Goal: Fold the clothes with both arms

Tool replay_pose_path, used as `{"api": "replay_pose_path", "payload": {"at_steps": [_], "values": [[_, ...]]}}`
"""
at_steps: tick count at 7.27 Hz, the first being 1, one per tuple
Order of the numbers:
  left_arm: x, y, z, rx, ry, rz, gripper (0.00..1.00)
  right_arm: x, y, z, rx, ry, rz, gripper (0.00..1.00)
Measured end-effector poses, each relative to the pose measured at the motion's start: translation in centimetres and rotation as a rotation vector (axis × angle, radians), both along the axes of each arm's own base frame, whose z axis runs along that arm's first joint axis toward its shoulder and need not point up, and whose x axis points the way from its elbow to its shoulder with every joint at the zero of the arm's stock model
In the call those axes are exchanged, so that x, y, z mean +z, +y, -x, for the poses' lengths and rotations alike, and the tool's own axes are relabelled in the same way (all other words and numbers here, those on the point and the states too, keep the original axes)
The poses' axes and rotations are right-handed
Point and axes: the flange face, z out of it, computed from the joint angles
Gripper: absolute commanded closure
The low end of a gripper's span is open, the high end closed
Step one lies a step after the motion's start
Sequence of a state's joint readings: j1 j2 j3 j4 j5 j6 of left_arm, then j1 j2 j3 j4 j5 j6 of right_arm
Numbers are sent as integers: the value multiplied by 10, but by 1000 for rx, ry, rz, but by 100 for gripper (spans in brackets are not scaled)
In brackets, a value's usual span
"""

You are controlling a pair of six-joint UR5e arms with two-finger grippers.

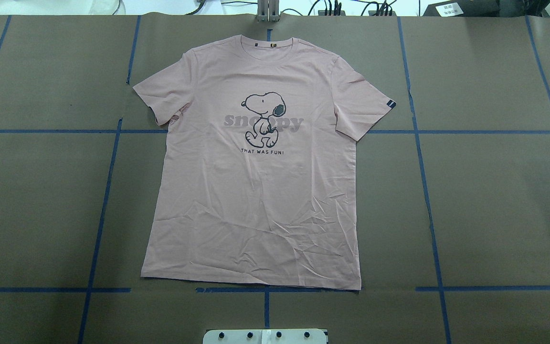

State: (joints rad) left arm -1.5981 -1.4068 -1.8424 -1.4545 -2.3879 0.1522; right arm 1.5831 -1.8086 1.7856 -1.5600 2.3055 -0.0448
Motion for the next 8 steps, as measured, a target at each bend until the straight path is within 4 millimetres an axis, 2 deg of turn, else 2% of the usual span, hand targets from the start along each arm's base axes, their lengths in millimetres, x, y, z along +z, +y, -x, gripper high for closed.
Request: {"api": "replay_pose_path", "payload": {"at_steps": [2,4,6,7,8], "values": [[-1,-1,-1,3,0,-4,0,-2,-2,0,0,1,-5,0],[-5,-2,-2,4,0,-24,0,-19,-19,6,-12,7,-97,0],[-16,-9,-2,5,-6,-123,0,-50,-66,20,-42,7,-298,0],[-28,-15,-2,6,-9,-220,0,-63,-86,24,-48,-1,-368,0],[-46,-31,-2,4,-14,-362,0,-74,-100,27,-54,-23,-409,0]]}}
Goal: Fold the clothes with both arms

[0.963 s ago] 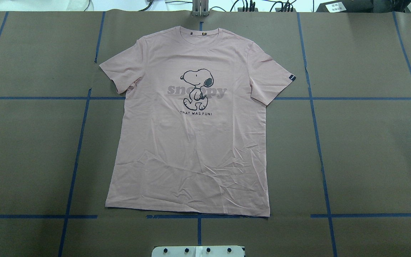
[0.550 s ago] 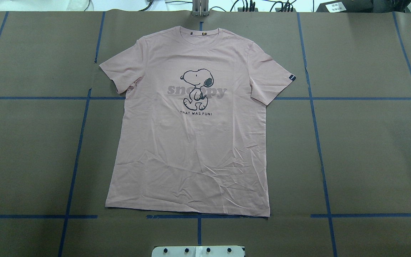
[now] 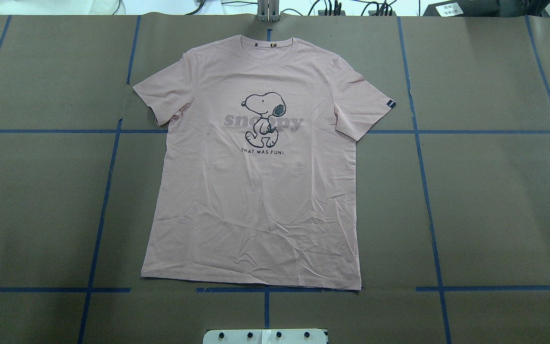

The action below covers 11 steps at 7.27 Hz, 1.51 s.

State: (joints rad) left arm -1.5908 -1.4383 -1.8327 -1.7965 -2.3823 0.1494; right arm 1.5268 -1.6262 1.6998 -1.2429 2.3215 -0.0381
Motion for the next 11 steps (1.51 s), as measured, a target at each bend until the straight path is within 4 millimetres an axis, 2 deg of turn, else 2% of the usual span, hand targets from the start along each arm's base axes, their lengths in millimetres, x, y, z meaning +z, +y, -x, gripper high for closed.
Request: {"api": "replay_pose_path", "payload": {"at_steps": [2,3,4,5,6,7,8,9,11], "values": [[-41,-60,1,-16,7,-260,0,-12,-25,8,-39,-90,-18,0],[-55,-86,-1,-50,34,-292,0,-22,-42,14,-49,-143,-12,0],[-71,-102,-8,-86,72,-294,0,-39,-61,23,-24,-179,20,0],[-81,-109,-25,-97,109,-301,0,-62,-79,43,20,-195,68,0],[-83,-110,-49,-91,143,-291,0,-86,-95,70,61,-196,108,0],[-84,-112,-79,-82,179,-250,1,-109,-108,107,104,-182,144,9],[-87,-112,-113,-82,206,-206,11,-132,-116,156,159,-154,173,19],[-91,-112,-144,-97,216,-179,15,-154,-121,208,222,-135,201,21],[-101,-110,-191,-122,241,-148,12,-185,-126,303,329,-118,228,30]]}}
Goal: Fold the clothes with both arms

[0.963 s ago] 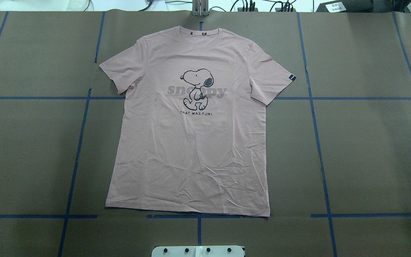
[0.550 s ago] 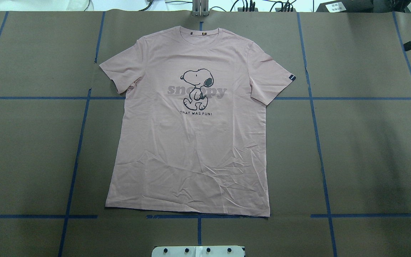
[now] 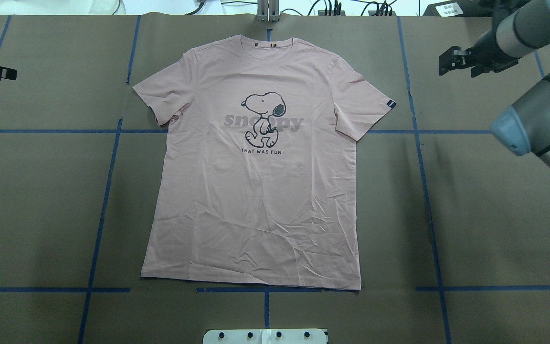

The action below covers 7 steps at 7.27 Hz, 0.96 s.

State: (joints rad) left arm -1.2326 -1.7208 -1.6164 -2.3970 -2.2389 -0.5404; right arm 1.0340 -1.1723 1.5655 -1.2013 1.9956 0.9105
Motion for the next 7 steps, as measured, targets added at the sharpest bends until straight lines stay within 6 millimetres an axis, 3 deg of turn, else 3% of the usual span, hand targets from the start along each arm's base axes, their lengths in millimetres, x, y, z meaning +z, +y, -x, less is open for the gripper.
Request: {"api": "replay_pose_path", "payload": {"at_steps": [1,3,5,7], "values": [[-5,1,-12,2,12,2,2,-5,-2,38,34,-9,-4,36],[-9,1,-21,10,18,-1,2,3,3,92,63,-30,-10,45],[-10,2,-23,7,15,-6,1,21,4,123,86,1,-14,45],[-9,1,-26,-6,5,-12,1,38,1,135,89,13,-18,47]]}}
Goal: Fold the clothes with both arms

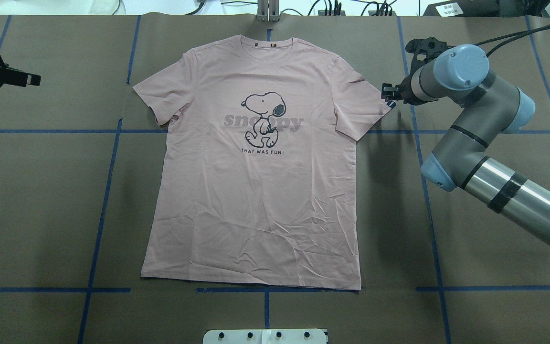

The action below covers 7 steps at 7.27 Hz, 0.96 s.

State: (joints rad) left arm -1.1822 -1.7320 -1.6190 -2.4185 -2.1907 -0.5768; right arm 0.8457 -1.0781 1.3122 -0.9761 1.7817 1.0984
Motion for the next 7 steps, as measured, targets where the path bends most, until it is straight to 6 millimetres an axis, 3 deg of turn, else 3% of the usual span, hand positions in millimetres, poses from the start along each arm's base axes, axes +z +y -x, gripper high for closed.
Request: {"api": "replay_pose_path", "payload": {"at_steps": [5,6,7], "values": [[1,0,-2,0,-3,0,1,12,-11,14,9,31,11,56],[2,0,-2,0,-4,1,1,14,-10,16,7,33,14,62],[2,0,-2,1,-4,0,1,14,-9,18,5,34,14,85]]}}
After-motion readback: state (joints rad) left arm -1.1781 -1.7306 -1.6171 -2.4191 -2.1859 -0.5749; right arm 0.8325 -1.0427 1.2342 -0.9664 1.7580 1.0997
